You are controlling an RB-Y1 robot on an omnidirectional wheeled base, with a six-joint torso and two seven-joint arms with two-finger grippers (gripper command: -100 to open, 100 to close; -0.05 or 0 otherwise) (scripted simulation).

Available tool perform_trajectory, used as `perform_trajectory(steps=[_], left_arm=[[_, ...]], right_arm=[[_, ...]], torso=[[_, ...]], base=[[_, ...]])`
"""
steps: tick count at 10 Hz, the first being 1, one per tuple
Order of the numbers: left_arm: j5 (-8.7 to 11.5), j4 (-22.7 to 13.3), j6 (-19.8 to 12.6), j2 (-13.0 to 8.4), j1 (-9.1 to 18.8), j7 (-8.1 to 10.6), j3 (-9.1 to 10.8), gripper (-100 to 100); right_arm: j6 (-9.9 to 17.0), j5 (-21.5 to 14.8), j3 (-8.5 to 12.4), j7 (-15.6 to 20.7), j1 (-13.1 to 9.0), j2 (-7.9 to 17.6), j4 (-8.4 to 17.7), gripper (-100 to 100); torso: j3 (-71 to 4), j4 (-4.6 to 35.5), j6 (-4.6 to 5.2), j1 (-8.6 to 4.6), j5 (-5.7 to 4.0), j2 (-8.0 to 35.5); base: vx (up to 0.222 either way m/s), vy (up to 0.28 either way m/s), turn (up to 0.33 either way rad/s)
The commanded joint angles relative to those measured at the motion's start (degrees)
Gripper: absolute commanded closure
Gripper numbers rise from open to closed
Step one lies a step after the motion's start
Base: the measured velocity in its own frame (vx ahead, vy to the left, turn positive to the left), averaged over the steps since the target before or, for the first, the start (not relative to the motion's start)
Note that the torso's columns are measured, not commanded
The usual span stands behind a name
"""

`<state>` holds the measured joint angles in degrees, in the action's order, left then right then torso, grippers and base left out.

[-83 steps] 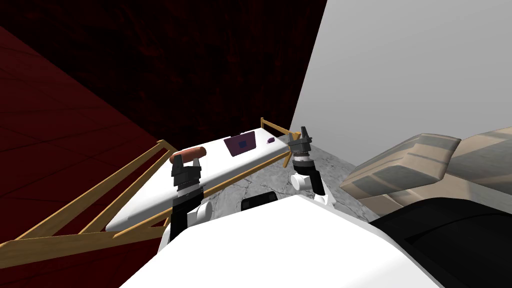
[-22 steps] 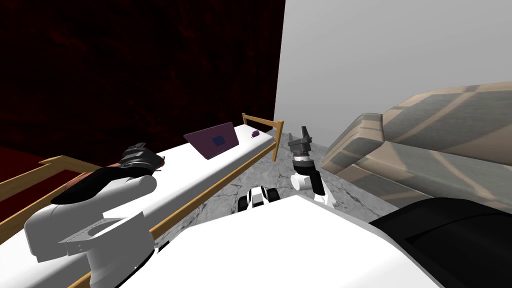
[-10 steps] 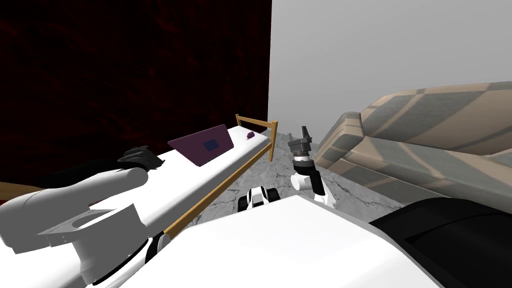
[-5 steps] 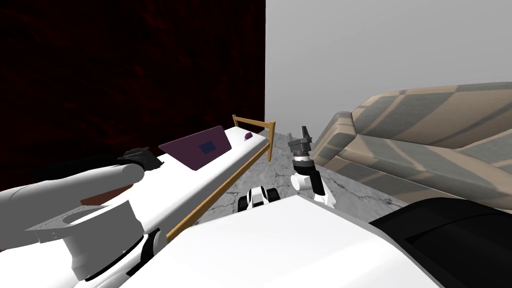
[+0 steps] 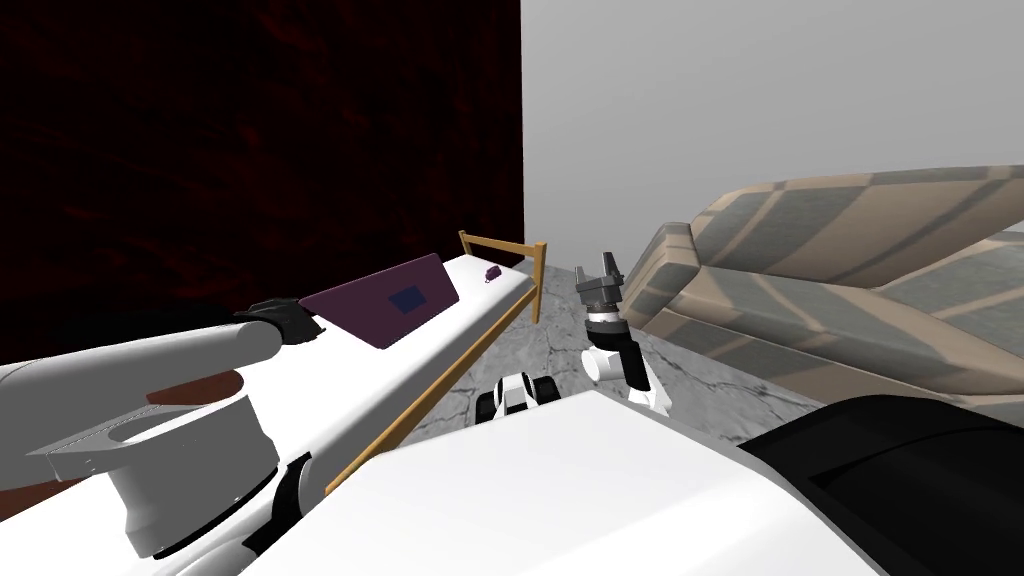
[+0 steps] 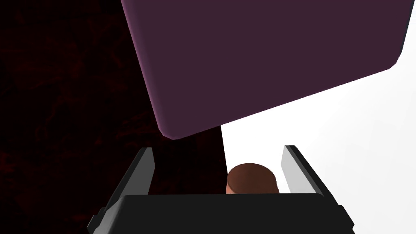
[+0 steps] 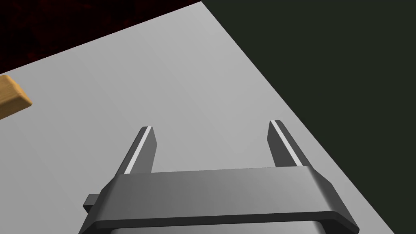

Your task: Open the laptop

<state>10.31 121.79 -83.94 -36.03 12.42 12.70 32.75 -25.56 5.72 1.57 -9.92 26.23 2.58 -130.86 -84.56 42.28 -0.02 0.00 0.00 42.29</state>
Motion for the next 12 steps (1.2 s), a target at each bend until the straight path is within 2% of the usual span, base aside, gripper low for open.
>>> perform_trajectory(steps=[1,2,5,8,11,12], left_arm=[[0.2,-0.6,-4.3,-2.6,1.2,0.31,-0.61,-100],[0.2,-0.6,-5.1,-2.6,1.2,0.31,-0.61,-100],[0.4,-1.2,-10.1,-6.0,2.5,0.6,-1.22,-100],[0.6,-1.5,-13.0,-8.2,3.2,0.77,-1.54,-100],[-0.1,-3.6,-10.1,-7.3,3.0,0.58,-2.03,-100],[0.0,-3.2,-10.7,-7.4,3.1,0.63,-1.99,-100]], right_arm=[[0.0,0.0,0.0,0.0,0.0,0.0,0.0,0],[0.0,0.0,0.0,0.0,0.0,0.0,0.0,0],[0.0,0.0,0.0,0.0,0.0,0.0,0.0,0],[0.0,0.0,0.0,0.0,0.0,0.0,0.0,0],[0.0,0.0,0.0,0.0,0.0,0.0,0.0,0],[0.0,0.0,0.0,0.0,0.0,0.0,0.0,0]], torso=[[0.0,0.0,0.03,0.0,-0.01,0.0],[0.0,0.0,0.03,0.01,0.0,0.0],[0.0,0.0,0.04,-0.01,-0.01,0.0],[0.0,0.0,0.02,-0.02,0.0,0.0],[0.0,0.0,0.02,0.06,0.01,0.0],[0.0,0.0,0.02,0.08,0.02,-0.1]], base=[[0.03,0.025,-0.149],[0.022,0.019,-0.046],[0.024,0.018,-0.103],[0.022,0.016,-0.059],[0.025,0.022,-0.002],[0.017,0.016,-0.002]])
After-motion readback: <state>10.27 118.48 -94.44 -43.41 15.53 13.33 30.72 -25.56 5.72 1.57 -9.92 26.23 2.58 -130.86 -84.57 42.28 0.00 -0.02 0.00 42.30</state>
